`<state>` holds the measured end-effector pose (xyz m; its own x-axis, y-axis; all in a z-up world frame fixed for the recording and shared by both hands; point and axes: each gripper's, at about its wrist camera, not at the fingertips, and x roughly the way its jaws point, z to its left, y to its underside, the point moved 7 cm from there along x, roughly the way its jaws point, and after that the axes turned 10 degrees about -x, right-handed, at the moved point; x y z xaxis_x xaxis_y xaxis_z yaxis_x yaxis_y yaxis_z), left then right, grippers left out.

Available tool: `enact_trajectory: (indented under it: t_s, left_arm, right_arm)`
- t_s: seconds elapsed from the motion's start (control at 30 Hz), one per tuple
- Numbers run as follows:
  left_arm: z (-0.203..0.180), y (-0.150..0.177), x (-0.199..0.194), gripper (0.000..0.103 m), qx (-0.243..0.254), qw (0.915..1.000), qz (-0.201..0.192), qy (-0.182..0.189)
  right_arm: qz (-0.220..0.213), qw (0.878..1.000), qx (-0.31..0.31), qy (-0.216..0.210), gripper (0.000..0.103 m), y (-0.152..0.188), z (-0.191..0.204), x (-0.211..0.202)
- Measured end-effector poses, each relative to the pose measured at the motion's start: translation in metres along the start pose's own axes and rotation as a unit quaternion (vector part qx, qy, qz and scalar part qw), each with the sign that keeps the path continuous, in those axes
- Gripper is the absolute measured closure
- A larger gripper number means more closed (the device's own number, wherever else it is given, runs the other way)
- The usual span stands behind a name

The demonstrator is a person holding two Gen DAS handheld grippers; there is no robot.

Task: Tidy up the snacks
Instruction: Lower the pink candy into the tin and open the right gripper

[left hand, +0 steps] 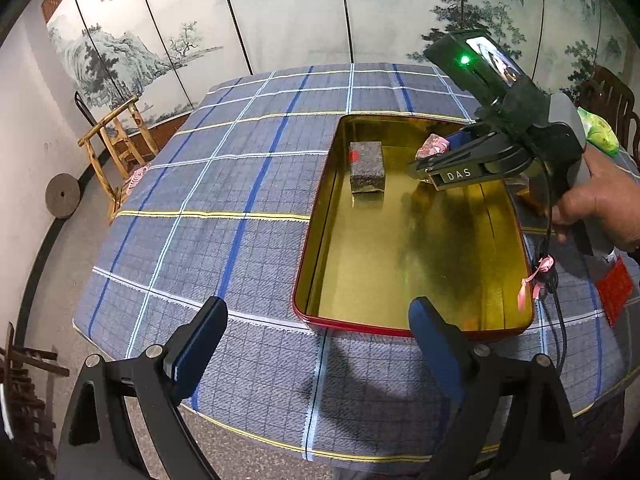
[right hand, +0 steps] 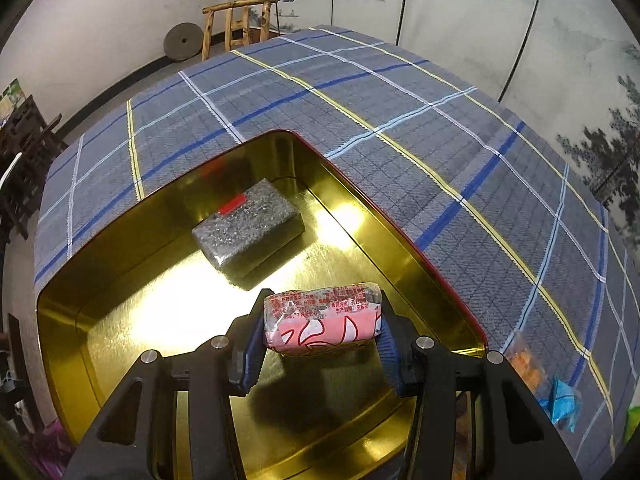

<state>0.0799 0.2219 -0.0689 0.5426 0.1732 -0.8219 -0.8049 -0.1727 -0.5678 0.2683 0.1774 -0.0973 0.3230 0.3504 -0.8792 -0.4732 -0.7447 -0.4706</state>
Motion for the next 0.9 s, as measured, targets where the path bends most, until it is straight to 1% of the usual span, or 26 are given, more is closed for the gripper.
enact_trajectory:
  t_s: [0.63, 0.9]
  left_arm:
    - [0.002, 0.003, 0.0, 0.013, -0.002, 1.0, 0.005, -0.002]
    - [0.003, 0.004, 0.001, 0.013, -0.001, 1.0, 0.008, -0.004]
  right_arm:
    - [-0.01, 1.0, 0.011, 0.001, 0.053, -0.006, -0.004, 0.001]
    - [-0.034, 0.999, 0.027, 0.003, 0.052, -0.012, -0.006, -0.012]
